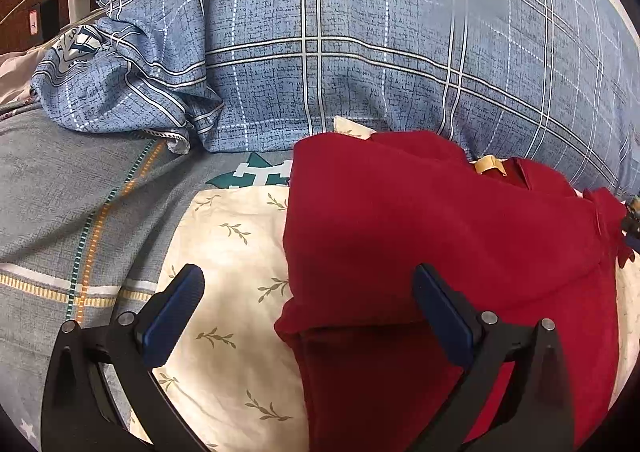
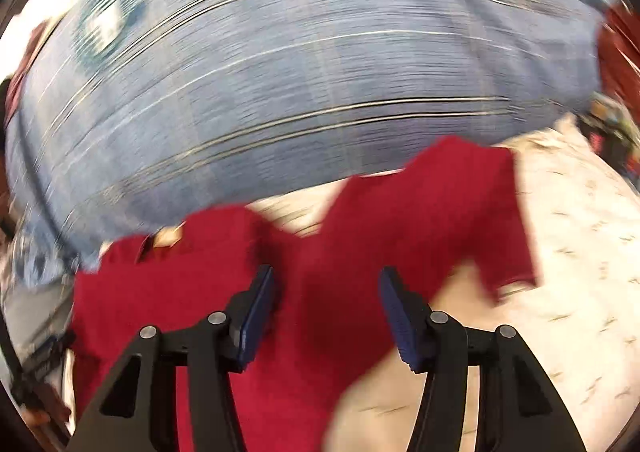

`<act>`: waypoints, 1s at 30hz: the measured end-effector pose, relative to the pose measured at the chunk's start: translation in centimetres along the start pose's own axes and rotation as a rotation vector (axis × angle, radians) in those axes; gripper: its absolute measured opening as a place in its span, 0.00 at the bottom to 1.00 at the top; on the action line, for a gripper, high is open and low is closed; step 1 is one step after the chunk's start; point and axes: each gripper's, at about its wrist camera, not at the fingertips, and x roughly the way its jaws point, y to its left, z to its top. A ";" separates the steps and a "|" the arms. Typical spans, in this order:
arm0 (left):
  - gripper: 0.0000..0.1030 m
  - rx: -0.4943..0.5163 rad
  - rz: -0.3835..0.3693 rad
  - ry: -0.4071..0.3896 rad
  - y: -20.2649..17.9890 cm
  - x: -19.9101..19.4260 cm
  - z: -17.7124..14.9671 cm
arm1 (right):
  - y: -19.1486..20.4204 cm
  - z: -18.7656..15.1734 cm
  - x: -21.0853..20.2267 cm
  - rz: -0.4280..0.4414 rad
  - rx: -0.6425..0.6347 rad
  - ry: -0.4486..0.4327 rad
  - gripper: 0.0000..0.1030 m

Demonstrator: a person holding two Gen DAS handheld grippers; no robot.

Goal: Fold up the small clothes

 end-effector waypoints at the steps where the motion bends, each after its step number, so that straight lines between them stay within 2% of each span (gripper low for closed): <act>1: 1.00 -0.003 0.001 0.000 0.0 0.0 0.0 | -1.4 0.6 0.0 0.001 0.040 -0.008 0.54; 7: 1.00 -0.015 0.016 0.026 0.2 0.7 0.0 | -8.8 4.2 1.8 -0.014 0.260 -0.009 0.54; 11: 1.00 -0.009 0.020 0.027 0.0 1.0 0.0 | -10.5 5.5 4.2 -0.010 0.313 0.014 0.52; 12: 1.00 -0.004 0.023 0.026 0.0 1.1 0.0 | -10.7 5.7 5.0 0.002 0.319 0.021 0.48; 14: 1.00 0.003 0.026 0.026 -0.1 1.2 -0.1 | -11.0 6.1 6.1 0.010 0.319 0.024 0.14; 15: 1.00 0.005 0.028 0.028 -0.2 1.3 -0.1 | -11.1 6.2 6.3 -0.011 0.317 0.016 0.09; 17: 1.00 0.007 0.034 0.031 -0.1 1.5 0.0 | -11.3 6.3 5.6 -0.042 0.318 -0.015 0.07; 19: 1.00 -0.002 0.034 0.025 0.3 1.3 0.1 | -11.2 6.6 3.3 -0.066 0.296 -0.087 0.06; 22: 1.00 -0.037 0.028 0.010 1.0 0.6 0.4 | -9.6 6.9 -1.6 -0.061 0.213 -0.186 0.06; 25: 1.00 -0.074 0.019 -0.016 1.8 -0.3 0.8 | -5.3 6.7 -5.9 0.038 0.093 -0.237 0.06; 28: 1.00 -0.095 0.021 -0.029 2.3 -0.6 1.1 | 1.4 5.5 -9.2 0.153 -0.068 -0.259 0.06; 30: 1.00 -0.109 0.018 -0.029 2.7 -0.8 1.2 | 7.2 3.1 -9.7 0.240 -0.213 -0.239 0.07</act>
